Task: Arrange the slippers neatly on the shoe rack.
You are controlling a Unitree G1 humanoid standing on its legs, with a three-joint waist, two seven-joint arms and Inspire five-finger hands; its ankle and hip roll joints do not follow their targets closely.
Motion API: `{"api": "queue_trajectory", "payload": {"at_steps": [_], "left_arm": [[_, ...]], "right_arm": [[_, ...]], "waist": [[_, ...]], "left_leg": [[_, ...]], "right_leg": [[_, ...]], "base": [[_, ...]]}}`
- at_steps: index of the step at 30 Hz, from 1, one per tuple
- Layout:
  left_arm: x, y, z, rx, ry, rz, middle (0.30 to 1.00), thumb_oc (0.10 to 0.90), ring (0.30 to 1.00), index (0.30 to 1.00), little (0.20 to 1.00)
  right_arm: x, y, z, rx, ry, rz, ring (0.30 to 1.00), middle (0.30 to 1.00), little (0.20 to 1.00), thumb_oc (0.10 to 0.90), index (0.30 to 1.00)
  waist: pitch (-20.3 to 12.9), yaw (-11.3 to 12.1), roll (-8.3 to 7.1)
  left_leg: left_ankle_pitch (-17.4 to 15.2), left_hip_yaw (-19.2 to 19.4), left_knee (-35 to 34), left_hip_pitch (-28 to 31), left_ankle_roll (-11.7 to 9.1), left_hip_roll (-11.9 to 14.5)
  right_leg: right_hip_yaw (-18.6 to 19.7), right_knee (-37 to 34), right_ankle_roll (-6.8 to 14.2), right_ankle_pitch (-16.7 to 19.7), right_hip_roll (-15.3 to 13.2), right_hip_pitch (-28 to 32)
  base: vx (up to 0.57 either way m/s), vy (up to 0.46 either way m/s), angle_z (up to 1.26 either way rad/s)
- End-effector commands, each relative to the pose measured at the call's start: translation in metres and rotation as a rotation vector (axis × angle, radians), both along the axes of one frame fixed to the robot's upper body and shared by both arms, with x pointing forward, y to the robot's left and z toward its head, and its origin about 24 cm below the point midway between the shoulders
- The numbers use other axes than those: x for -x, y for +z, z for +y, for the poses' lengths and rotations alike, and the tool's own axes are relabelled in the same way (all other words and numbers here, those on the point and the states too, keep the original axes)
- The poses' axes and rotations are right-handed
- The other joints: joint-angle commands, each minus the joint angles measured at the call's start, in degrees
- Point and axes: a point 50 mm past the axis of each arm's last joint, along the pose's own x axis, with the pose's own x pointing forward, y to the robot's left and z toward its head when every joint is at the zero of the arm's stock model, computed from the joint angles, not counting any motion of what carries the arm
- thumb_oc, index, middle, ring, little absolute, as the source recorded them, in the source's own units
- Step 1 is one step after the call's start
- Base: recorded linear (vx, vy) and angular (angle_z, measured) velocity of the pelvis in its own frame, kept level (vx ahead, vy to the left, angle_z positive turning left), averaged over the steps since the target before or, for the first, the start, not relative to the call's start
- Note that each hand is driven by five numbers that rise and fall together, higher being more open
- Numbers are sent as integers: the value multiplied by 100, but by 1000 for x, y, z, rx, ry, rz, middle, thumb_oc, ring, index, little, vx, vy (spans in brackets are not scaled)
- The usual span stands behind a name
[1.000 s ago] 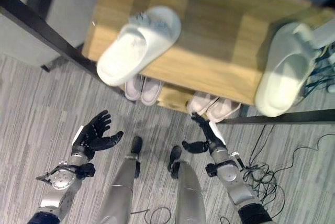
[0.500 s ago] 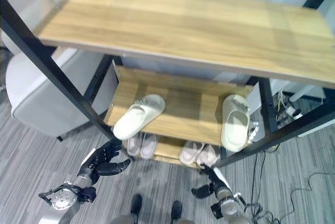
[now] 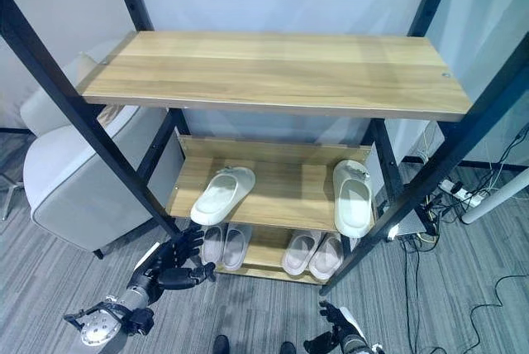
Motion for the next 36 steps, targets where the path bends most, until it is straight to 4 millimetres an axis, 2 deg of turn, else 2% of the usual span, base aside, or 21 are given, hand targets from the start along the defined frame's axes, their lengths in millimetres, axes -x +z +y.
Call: {"api": "queue_trajectory", "payload": {"at_steps": [1,6,12,16,19,22,25,28,36], "left_arm": [[-23,37,-5,28,-37,-217,900,800,900,900,900],[-16,27,6,-40,-12,-173,900,800,900,900,900],[-6,30,18,-71,7,-170,900,800,900,900,900],[-4,38,21,-51,14,-196,900,800,900,900,900],[-7,58,21,-38,22,-295,900,800,900,900,900],[-15,81,14,-6,41,-418,900,800,900,900,900],[-17,87,11,10,39,-446,900,800,900,900,900],[-28,100,-2,58,16,-521,900,800,900,900,900],[-44,108,-17,22,17,-587,900,800,900,900,900]], "right_arm": [[-26,15,-7,16,5,-118,900,900,900,800,900],[-23,15,-13,27,-5,-114,900,900,900,800,900],[-21,19,-17,26,-8,-125,900,900,900,800,900],[-20,19,-17,24,-4,-127,900,900,900,800,900],[-19,18,-13,10,-7,-124,900,900,900,800,900],[-20,17,-8,-1,1,-131,900,900,900,800,900],[-20,16,-7,-2,5,-127,900,900,900,800,900],[-22,15,-3,-7,10,-128,900,900,900,800,900],[-22,15,-1,-1,4,-131,900,900,900,800,900]], "waist": [[-117,18,-139],[-85,-11,-101],[-51,-10,-60],[-54,4,-42],[-61,36,-26],[-72,60,-37],[-74,58,-42],[-96,35,-70],[-103,-70,-120]], "left_leg": [[-147,187,-32,50,-206,-122],[-147,229,-32,98,-202,-90],[-146,230,-32,141,-194,-64],[-146,218,-32,162,-190,-72],[-148,195,-32,171,-195,-71],[-155,167,-32,174,-203,-63],[-162,159,-32,178,-205,-68],[-183,159,-32,197,-212,-63],[-245,220,-32,241,-203,-53]], "right_leg": [[-21,39,331,-418,-13,42],[-21,39,323,-433,10,76],[-35,39,309,-452,14,114],[-51,39,297,-468,19,151],[-92,39,288,-489,14,176],[-120,39,279,-504,10,190],[-123,39,276,-509,14,197],[-131,39,275,-518,11,221],[-98,39,293,-507,-15,236]], "base": [[12,-18,-10],[5,-7,-3],[0,0,0],[0,0,0],[0,0,0],[0,0,0],[0,0,0],[10,-4,0],[21,-4,0]]}}
